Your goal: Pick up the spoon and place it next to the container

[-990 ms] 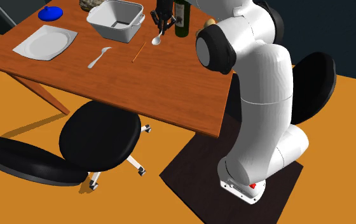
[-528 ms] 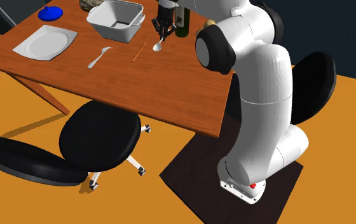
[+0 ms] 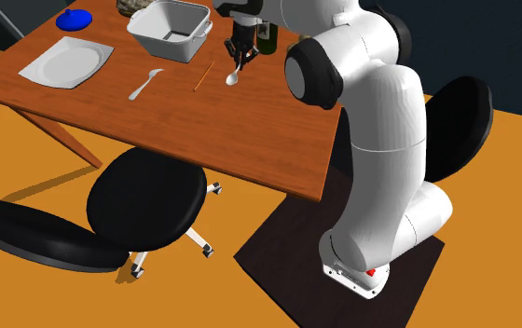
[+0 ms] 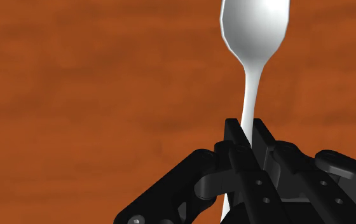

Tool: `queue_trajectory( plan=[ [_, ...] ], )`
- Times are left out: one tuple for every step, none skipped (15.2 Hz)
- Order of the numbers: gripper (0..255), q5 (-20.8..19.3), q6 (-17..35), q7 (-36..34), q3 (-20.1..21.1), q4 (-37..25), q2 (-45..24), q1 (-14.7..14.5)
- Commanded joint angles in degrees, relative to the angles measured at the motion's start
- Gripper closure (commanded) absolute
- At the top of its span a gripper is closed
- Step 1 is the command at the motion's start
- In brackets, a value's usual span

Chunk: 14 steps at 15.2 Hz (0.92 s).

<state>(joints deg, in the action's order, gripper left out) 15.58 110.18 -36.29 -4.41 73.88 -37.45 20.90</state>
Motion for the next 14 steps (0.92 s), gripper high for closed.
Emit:
queue_trajectory(
  plan=[
    [255, 0.1, 1.0, 0.2, 0.1, 0.2, -0.8, 0.0],
    [255, 0.2, 2.0, 0.4, 0.1, 0.9, -1.2, 0.0],
    [255, 0.2, 2.0, 0.4, 0.1, 0.9, -1.2, 0.0],
    [255, 0.2, 2.0, 0.4, 0.1, 0.9, -1.2, 0.0],
    [255, 0.2, 2.0, 0.4, 0.1, 0.9, -1.2, 0.0],
    [255, 0.2, 2.0, 0.4, 0.1, 0.9, -1.2, 0.0],
    [255, 0.2, 2.0, 0.4, 0.1, 0.9, -1.2, 0.0],
    [255, 0.2, 2.0, 0.4, 0.1, 0.9, -1.2, 0.0],
    [255, 0.2, 2.0, 0.4, 0.1, 0.9, -1.2, 0.0],
    [255, 0.2, 2.0, 0.4, 0.1, 0.9, -1.2, 0.0],
    [0, 0.2, 2.0, 0.4, 0.1, 0.8, -1.2, 0.0],
    [0, 0.2, 2.0, 0.4, 0.1, 0.8, -1.2, 0.0],
    [0, 0.2, 2.0, 0.4, 0.1, 0.8, -1.2, 0.0],
    [0, 0.2, 2.0, 0.4, 0.1, 0.8, -1.2, 0.0]
  ],
)
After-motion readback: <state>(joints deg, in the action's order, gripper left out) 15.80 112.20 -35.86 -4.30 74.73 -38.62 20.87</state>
